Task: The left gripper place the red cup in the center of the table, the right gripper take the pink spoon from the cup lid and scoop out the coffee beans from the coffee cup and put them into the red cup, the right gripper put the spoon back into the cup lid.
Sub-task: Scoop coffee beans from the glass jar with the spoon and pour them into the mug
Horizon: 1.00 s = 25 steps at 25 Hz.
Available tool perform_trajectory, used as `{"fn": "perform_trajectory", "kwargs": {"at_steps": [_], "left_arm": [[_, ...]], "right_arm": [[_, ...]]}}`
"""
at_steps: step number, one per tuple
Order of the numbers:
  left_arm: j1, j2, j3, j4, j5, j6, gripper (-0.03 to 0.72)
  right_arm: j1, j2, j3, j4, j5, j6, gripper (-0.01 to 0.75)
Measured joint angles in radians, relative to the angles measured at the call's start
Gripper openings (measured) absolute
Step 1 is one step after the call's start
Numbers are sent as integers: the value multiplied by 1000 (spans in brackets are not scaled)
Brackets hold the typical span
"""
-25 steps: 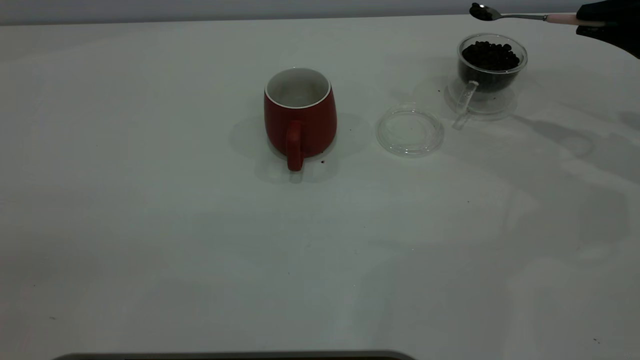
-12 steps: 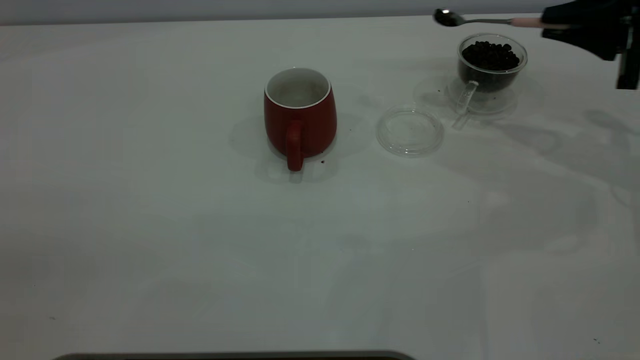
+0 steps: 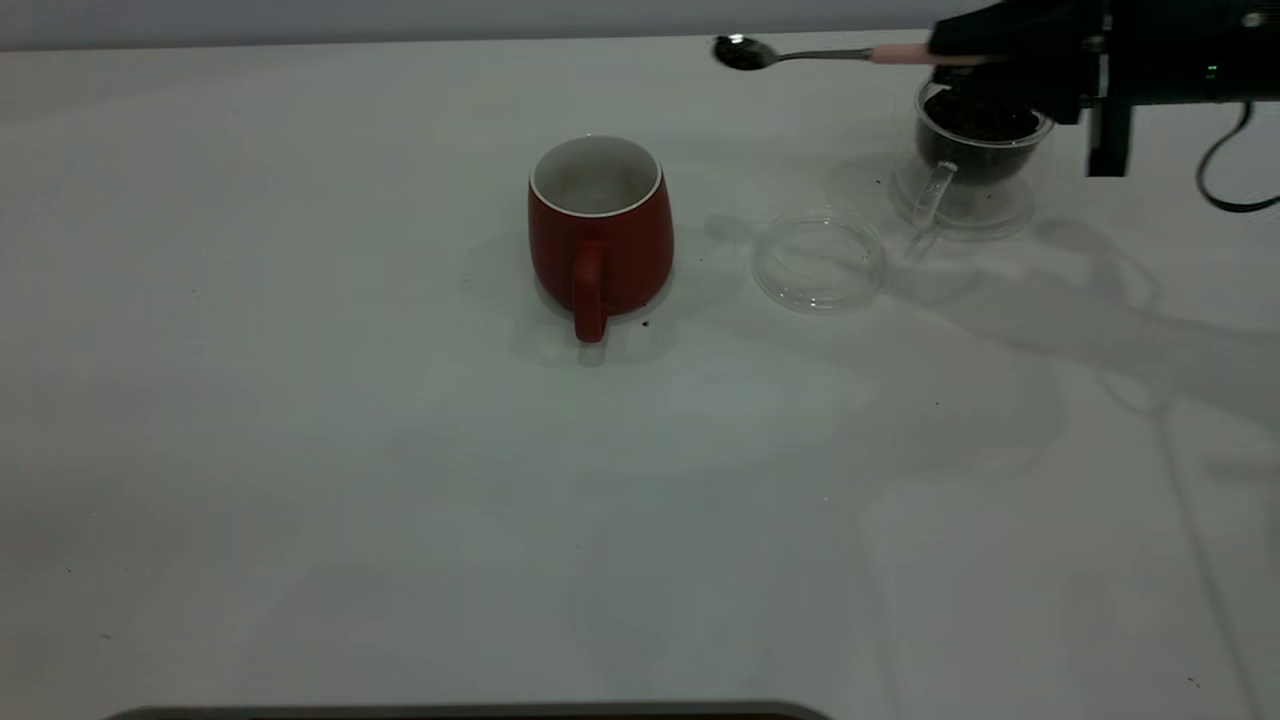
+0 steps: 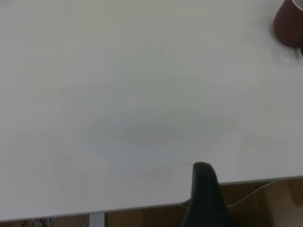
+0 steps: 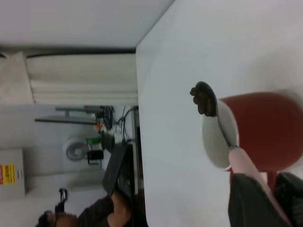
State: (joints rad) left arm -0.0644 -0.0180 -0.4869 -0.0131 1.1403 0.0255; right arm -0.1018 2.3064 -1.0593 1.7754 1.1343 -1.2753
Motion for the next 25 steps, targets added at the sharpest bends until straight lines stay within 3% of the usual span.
{"fn": "perform_trajectory", "kwargs": {"at_steps": [12, 25], "left_arm": [[0, 0, 0, 0, 0, 1, 569], [0, 0, 0, 0, 0, 1, 569]], "right_arm": [[132, 0, 0, 8, 0, 0, 114], [189, 0, 0, 9, -100, 12, 114]]}}
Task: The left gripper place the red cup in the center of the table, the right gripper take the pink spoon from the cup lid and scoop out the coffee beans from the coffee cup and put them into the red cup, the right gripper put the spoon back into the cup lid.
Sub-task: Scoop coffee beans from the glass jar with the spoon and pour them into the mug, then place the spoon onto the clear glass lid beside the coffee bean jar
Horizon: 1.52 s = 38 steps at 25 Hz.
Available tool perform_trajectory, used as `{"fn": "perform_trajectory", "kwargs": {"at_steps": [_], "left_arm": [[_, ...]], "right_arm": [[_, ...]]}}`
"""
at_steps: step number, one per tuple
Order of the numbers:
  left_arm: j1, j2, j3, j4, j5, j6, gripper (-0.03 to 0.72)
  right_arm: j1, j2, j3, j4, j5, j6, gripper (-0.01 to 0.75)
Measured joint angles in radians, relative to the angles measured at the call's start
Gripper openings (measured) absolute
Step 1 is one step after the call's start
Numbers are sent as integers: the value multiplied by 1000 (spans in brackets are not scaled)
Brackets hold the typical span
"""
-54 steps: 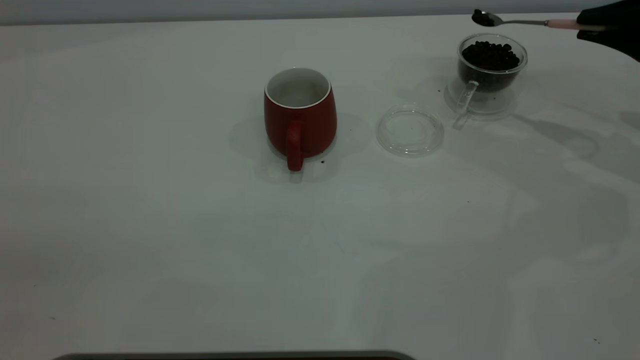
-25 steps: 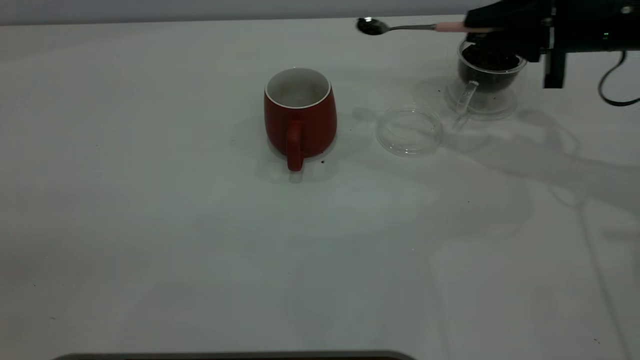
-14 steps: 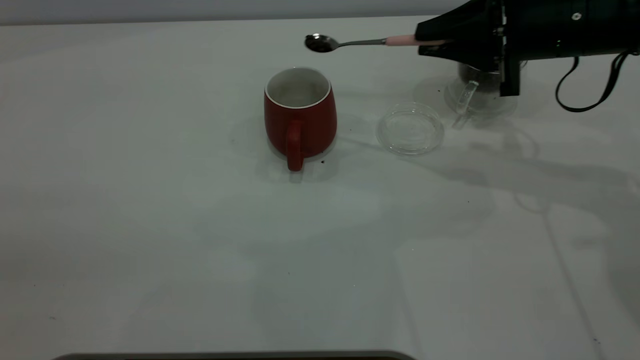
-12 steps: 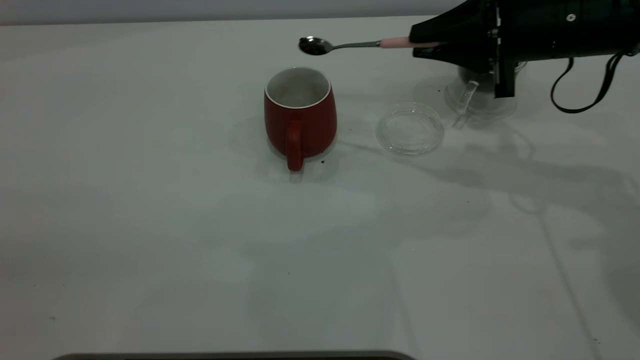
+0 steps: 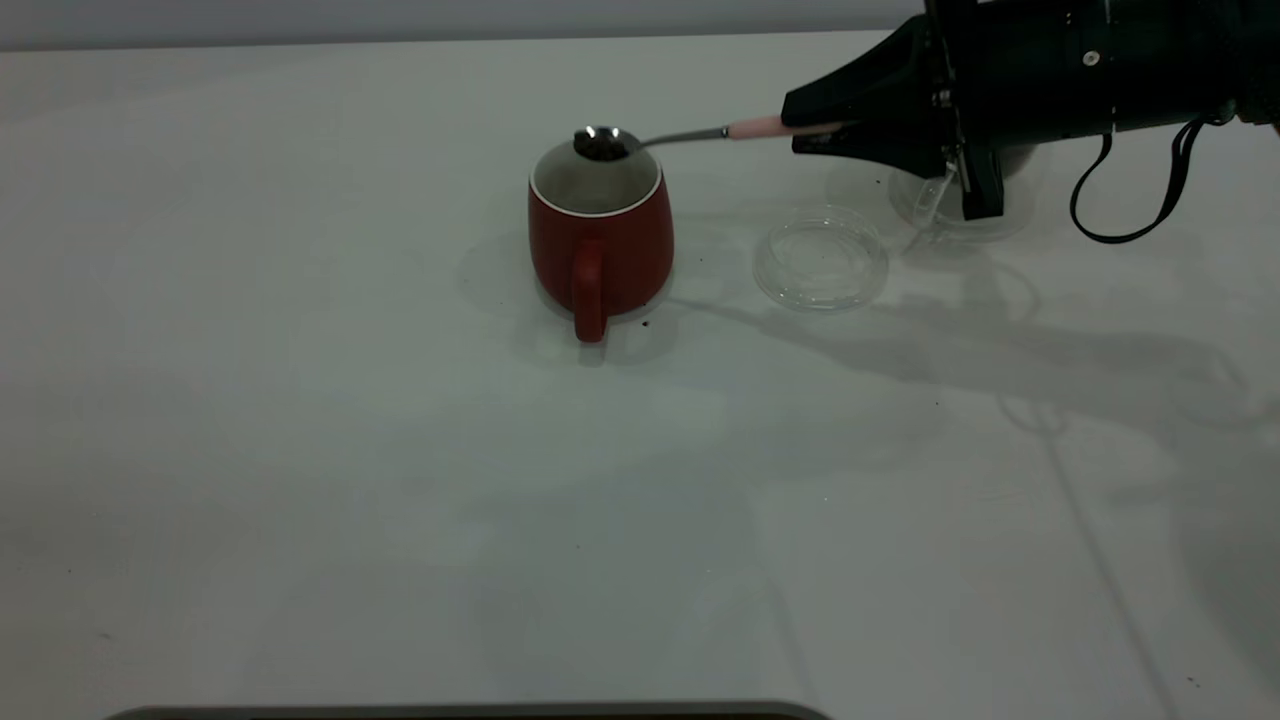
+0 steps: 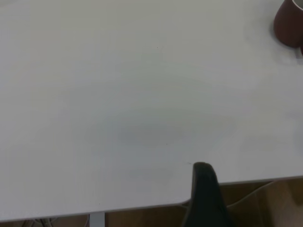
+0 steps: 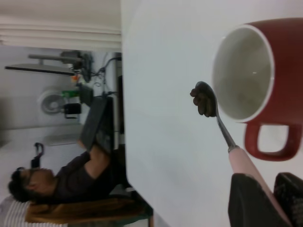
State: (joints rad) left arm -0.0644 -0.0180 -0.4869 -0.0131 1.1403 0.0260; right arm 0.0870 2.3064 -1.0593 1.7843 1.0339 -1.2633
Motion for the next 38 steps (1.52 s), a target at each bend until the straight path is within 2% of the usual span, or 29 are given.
{"fn": "perform_trajectory", "kwargs": {"at_steps": [11, 14, 20, 24, 32, 38], "left_arm": [[0, 0, 0, 0, 0, 0, 569], [0, 0, 0, 0, 0, -2, 569], [0, 0, 0, 0, 0, -2, 569], [0, 0, 0, 0, 0, -2, 569], [0, 0, 0, 0, 0, -1, 569], [0, 0, 0, 0, 0, -1, 569]], "right_arm": [[27, 1, -46, 0, -121, -35, 114], [32, 1, -58, 0, -132, -136, 114], [33, 2, -62, 0, -143, -481, 114], [33, 2, -62, 0, -154, -553, 114], [0, -82, -34, -20, -118, -399, 114], [-133, -204, 120, -1, -104, -216, 114]]}}
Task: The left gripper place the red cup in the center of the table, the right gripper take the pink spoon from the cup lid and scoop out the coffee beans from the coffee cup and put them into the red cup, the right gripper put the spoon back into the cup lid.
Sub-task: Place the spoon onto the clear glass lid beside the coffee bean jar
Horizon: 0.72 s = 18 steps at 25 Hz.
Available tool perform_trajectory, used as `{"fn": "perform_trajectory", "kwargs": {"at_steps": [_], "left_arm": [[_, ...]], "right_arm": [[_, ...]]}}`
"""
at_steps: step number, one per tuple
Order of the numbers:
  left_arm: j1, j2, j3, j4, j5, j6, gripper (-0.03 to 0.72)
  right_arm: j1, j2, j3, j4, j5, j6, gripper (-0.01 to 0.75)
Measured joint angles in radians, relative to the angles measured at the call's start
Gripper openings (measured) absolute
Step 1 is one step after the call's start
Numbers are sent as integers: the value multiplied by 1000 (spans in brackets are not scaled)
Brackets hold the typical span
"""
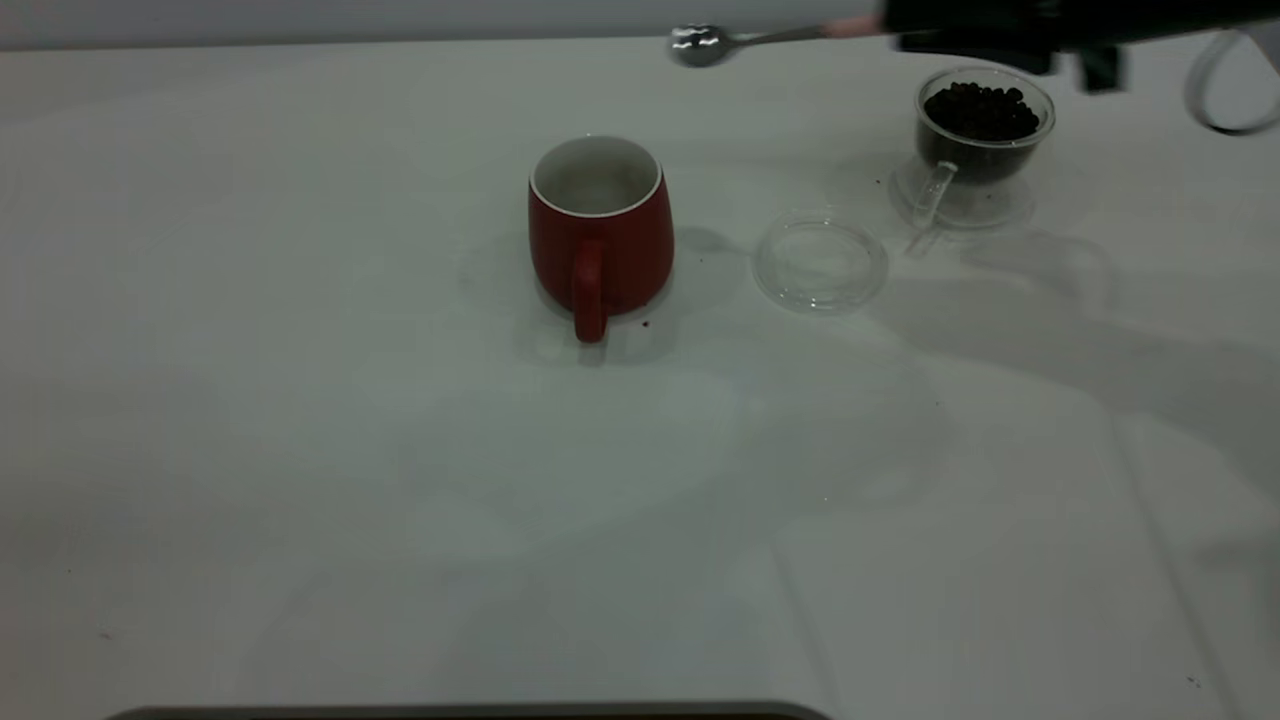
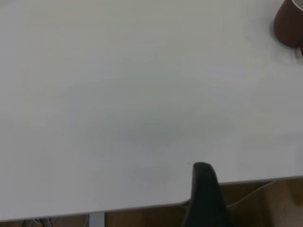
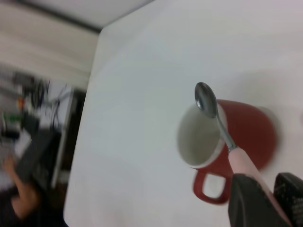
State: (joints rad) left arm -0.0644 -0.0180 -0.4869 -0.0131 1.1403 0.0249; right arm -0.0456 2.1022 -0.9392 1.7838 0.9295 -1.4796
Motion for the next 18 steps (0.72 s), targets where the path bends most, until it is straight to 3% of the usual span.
{"fn": "perform_trajectory", "kwargs": {"at_steps": [8, 18], "left_arm": [[0, 0, 0, 0, 0, 1, 569], [0, 0, 0, 0, 0, 2, 569]], "right_arm": [[-151, 40, 159, 5, 3, 30, 114], [-158, 270, 52, 11, 48, -1, 114]]}}
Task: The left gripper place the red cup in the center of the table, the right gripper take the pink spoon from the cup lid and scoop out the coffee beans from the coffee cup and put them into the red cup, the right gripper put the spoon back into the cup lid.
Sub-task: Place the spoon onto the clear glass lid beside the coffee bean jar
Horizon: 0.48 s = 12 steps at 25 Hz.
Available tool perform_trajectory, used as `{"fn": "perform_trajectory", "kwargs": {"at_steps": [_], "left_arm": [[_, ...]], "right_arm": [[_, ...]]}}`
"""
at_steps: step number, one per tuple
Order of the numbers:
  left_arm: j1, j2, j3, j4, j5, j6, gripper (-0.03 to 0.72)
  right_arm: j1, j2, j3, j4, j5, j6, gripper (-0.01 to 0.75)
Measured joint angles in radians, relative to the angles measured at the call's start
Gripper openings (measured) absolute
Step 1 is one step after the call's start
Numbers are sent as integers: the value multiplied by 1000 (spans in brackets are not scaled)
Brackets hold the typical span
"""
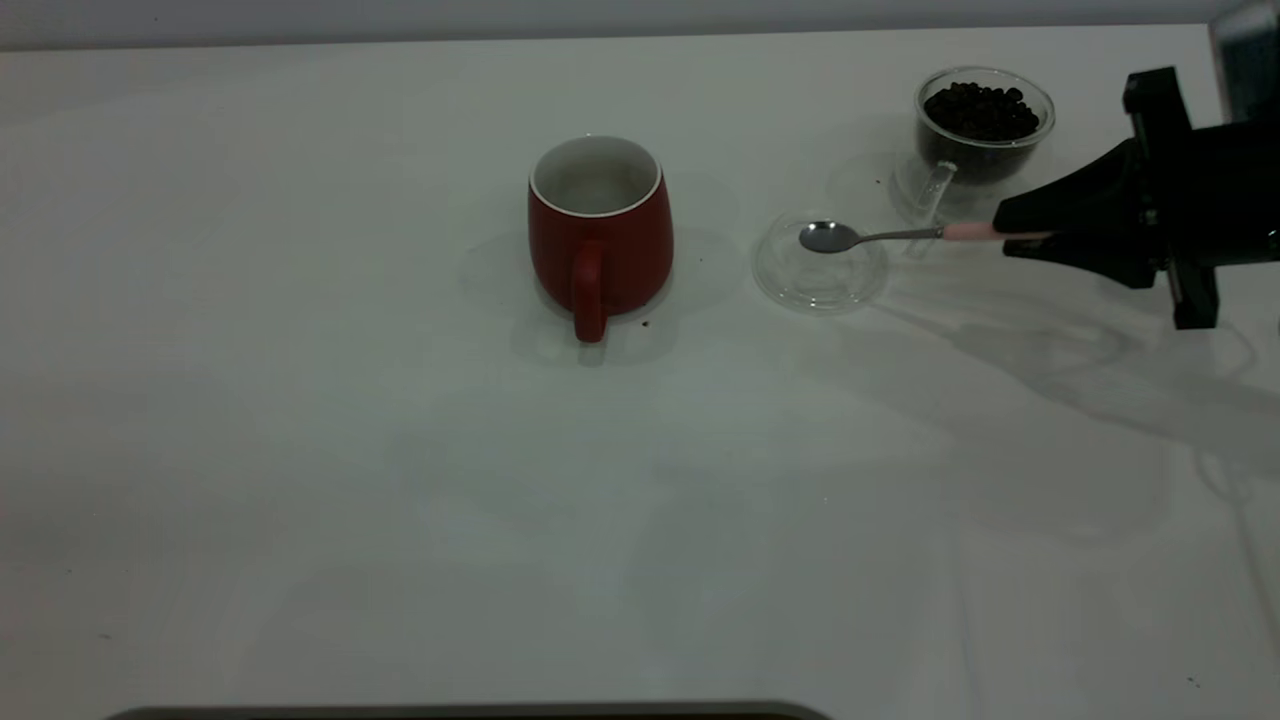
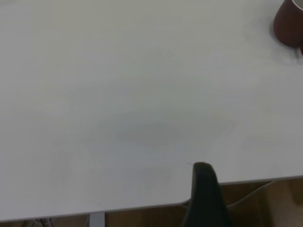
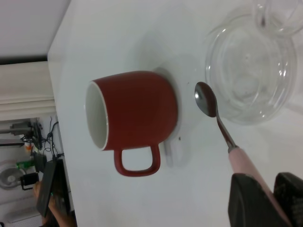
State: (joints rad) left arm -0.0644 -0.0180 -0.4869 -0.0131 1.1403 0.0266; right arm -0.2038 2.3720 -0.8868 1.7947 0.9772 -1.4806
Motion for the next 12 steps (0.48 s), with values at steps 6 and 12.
{"fn": "perform_trajectory", "kwargs": {"at_steps": [6, 12], "left_arm": [[0, 0, 0, 0, 0, 0, 569], [0, 0, 0, 0, 0, 0, 569]], "right_arm": [[0, 79, -84, 2, 8, -7, 114], [0, 125, -155, 2, 11, -6, 114]]}}
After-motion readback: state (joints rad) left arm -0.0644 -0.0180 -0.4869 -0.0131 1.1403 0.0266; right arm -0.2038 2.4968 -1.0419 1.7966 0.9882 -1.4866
